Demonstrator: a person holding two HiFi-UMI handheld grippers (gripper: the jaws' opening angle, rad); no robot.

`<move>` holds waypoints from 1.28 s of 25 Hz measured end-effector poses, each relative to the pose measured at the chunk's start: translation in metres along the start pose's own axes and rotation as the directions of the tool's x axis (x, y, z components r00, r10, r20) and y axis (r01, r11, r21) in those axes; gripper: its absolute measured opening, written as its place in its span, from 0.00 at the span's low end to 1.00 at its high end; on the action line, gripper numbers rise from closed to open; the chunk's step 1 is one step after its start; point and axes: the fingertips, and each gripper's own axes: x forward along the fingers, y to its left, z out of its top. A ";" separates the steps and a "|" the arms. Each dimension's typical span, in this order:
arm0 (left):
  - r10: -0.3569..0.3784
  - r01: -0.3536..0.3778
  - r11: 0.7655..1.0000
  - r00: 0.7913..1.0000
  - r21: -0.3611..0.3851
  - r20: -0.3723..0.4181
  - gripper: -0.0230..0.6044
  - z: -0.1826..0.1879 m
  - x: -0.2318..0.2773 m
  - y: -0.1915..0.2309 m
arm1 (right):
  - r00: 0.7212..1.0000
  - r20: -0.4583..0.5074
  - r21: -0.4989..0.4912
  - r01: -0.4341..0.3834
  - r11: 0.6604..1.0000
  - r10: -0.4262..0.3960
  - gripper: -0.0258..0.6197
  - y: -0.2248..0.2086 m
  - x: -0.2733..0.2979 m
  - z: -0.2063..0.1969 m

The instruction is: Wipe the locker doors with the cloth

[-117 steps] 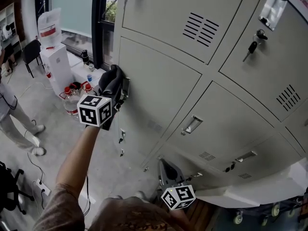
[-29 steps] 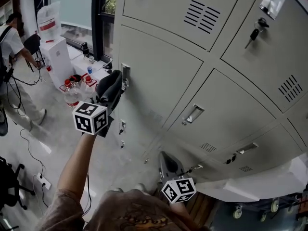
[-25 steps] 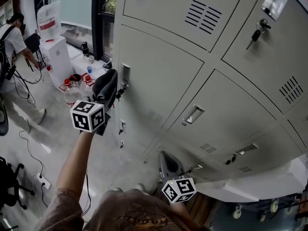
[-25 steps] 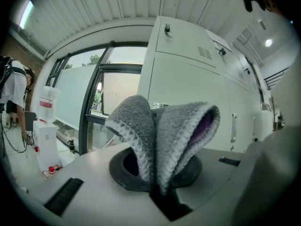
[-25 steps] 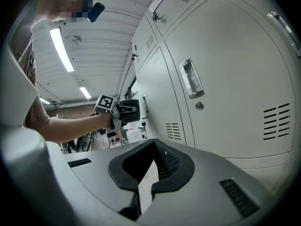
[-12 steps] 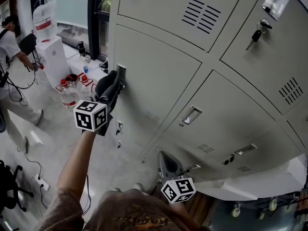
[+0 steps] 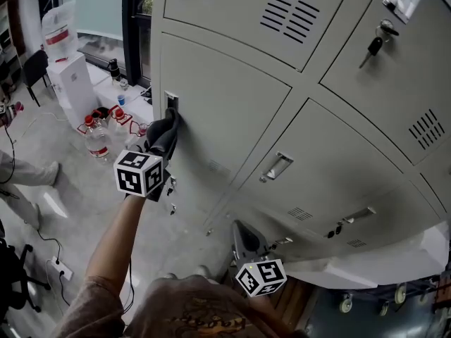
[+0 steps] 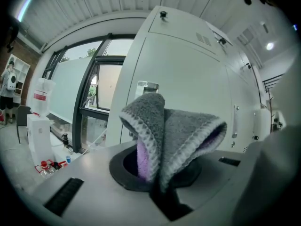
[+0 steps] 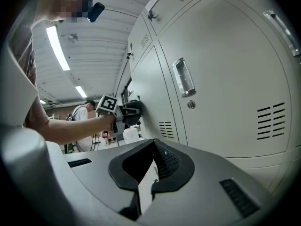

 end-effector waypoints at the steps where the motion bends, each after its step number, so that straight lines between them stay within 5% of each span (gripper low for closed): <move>1: 0.000 0.000 1.000 1.000 0.002 -0.001 0.10 -0.001 0.001 -0.001 | 1.000 -0.001 0.001 0.002 1.000 -0.002 0.04 -0.001 -0.001 0.000; 8: -0.011 0.013 0.999 0.999 0.045 -0.032 0.10 -0.009 0.007 -0.016 | 1.000 -0.004 -0.001 0.003 1.000 -0.003 0.04 0.000 -0.003 -0.001; 21: -0.098 0.095 0.993 0.994 -0.071 -0.044 0.10 -0.034 0.020 -0.056 | 0.999 -0.004 0.002 0.040 0.999 -0.040 0.04 -0.010 -0.021 -0.003; 32: -0.193 0.188 0.979 0.979 -0.078 -0.059 0.10 -0.045 0.025 -0.111 | 0.999 -0.001 0.001 0.040 0.999 -0.040 0.04 -0.007 -0.026 -0.004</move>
